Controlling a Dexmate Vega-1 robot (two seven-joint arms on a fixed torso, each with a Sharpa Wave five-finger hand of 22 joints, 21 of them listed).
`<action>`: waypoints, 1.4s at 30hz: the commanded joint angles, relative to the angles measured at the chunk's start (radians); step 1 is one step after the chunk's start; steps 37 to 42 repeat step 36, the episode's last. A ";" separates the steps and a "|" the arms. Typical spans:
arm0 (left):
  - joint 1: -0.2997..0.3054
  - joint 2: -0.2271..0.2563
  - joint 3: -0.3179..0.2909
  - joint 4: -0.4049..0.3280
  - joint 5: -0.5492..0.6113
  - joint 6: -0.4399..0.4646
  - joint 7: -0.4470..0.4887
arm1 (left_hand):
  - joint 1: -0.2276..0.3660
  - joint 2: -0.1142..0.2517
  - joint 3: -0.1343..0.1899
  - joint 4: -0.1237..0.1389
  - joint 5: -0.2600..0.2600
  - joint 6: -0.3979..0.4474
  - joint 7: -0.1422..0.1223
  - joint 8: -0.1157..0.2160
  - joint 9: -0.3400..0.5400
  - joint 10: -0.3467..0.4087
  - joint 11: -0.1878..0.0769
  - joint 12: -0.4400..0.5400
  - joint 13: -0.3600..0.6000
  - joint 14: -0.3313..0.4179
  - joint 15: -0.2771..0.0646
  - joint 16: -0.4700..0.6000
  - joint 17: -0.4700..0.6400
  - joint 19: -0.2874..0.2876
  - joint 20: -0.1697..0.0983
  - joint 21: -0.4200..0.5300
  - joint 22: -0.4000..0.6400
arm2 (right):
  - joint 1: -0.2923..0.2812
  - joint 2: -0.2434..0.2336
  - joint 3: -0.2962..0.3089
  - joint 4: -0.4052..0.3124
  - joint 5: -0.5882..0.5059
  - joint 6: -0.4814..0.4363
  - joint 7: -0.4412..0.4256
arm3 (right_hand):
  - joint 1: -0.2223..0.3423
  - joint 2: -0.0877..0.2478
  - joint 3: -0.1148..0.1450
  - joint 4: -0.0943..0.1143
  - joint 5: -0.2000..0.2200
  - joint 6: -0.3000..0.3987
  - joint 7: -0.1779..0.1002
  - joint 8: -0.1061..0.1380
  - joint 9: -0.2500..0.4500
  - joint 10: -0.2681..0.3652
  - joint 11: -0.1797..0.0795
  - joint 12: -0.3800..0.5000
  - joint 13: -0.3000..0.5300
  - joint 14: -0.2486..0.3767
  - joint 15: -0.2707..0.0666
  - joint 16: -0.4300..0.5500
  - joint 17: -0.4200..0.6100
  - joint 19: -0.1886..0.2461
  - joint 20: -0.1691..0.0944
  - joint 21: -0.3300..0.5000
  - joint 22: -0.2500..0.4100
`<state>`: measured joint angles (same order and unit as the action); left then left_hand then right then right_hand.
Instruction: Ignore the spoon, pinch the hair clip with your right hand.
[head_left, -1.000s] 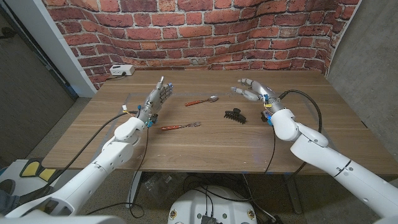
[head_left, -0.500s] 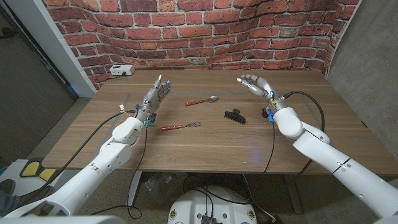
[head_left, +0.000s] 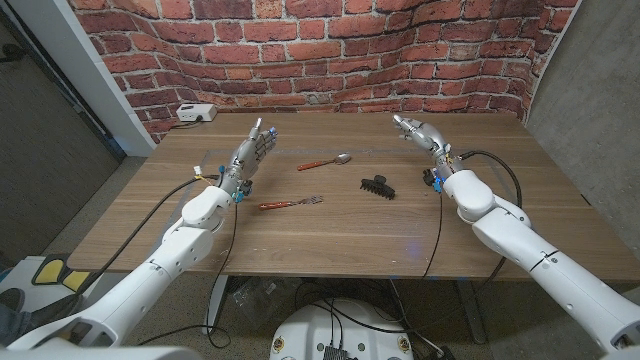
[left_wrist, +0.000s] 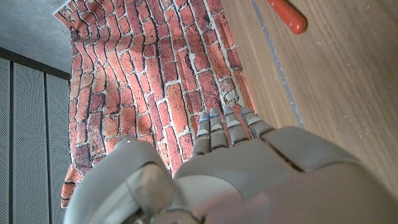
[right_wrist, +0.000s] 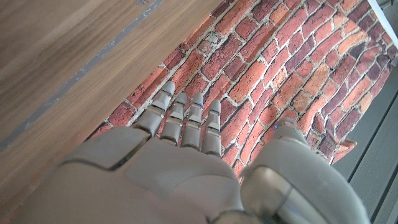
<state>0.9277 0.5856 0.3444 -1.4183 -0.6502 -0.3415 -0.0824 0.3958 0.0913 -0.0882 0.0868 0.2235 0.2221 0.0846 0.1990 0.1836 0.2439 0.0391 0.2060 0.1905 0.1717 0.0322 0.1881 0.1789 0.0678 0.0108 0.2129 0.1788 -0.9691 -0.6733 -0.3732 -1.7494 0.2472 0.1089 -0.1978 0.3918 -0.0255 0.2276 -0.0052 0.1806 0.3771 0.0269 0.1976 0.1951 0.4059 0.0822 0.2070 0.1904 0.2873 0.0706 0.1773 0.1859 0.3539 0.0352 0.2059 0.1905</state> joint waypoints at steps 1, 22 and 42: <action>-0.026 -0.017 0.005 0.025 -0.004 0.005 0.000 | 0.010 -0.003 -0.008 0.000 -0.001 -0.003 0.008 -0.001 0.004 0.000 0.005 -0.002 0.003 0.002 -0.003 0.001 0.003 0.011 -0.012 0.009 0.003 | 0.070 0.091 0.010 0.225 0.213 0.149 0.144 | -0.020 0.000 -0.009 0.001 -0.003 -0.069 0.038 -0.020 0.000 -0.028 0.034 -0.007 0.000 -0.011 -0.007 0.002 0.001 0.001 -0.037 0.003 0.001; -0.050 -0.019 0.022 0.014 0.013 0.055 0.029 | 0.015 -0.003 -0.015 -0.001 0.000 -0.054 0.011 -0.014 0.004 -0.053 0.006 -0.017 0.002 -0.062 0.006 -0.014 0.003 -0.022 -0.028 -0.008 0.002 | 0.139 0.125 0.012 0.398 0.393 0.186 0.303 | -0.067 -0.008 -0.036 0.003 0.000 -0.205 0.127 -0.022 -0.006 -0.172 0.062 -0.024 -0.005 -0.144 0.029 -0.004 -0.001 -0.111 -0.042 -0.021 -0.006; -0.064 -0.026 0.024 0.025 0.018 0.057 0.035 | 0.015 -0.002 -0.017 -0.001 0.000 -0.061 0.007 -0.013 0.003 -0.064 0.005 -0.017 0.002 -0.075 0.004 -0.013 0.004 -0.023 -0.036 -0.008 0.003 | 0.149 0.132 0.001 0.421 0.396 0.182 0.296 | -0.080 -0.009 -0.043 0.007 0.001 -0.195 0.120 -0.013 -0.007 -0.158 0.063 -0.013 -0.005 -0.137 0.029 0.003 0.000 -0.111 -0.039 -0.016 -0.006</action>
